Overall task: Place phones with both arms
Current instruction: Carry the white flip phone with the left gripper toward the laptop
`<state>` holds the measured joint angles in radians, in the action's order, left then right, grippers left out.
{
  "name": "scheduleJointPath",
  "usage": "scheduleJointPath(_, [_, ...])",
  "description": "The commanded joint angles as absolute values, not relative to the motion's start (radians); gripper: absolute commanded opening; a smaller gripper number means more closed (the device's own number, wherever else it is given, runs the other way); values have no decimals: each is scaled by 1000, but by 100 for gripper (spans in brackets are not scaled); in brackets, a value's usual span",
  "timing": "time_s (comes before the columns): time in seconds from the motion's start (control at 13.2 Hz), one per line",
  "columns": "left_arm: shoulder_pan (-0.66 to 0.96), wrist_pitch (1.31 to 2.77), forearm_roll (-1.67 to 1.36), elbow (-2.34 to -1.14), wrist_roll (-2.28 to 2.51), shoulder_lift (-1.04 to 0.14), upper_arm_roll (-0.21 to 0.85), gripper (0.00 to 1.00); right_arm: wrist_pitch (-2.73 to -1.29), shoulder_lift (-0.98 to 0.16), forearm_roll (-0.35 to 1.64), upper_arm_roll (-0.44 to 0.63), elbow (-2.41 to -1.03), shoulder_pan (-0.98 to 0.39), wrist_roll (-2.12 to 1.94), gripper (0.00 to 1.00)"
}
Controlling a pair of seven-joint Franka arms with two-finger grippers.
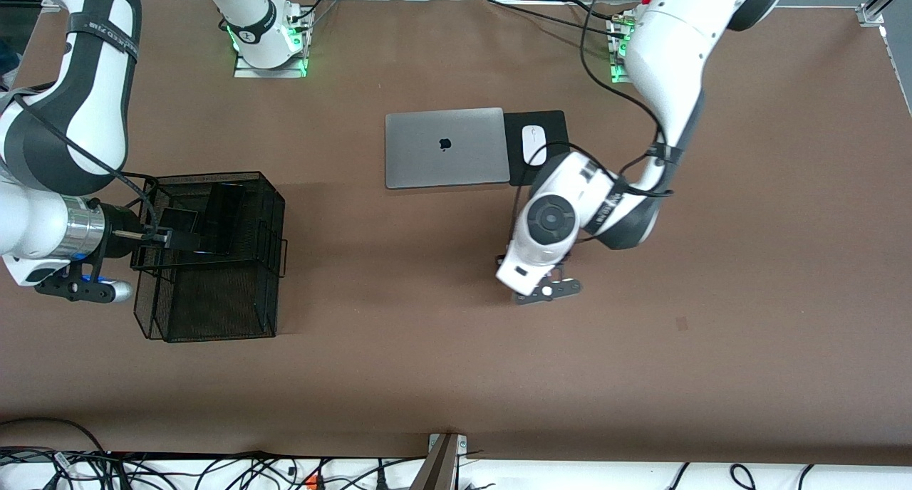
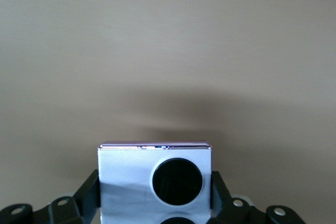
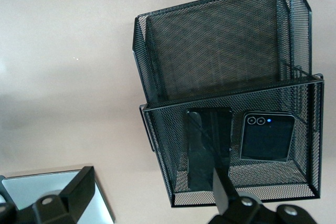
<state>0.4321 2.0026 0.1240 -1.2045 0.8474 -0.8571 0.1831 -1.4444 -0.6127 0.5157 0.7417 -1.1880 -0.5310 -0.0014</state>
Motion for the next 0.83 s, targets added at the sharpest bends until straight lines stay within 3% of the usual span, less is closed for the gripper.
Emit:
scheduleJointPath(0.0, [512, 2078, 109, -1028, 931, -980, 170, 0, -1422, -630, 538, 738, -1150, -514, 14, 99])
scheduleJointPath(0.76, [664, 2564, 107, -1022, 1022, -1123, 172, 0, -1424, -630, 535, 738, -1154, -514, 5, 99])
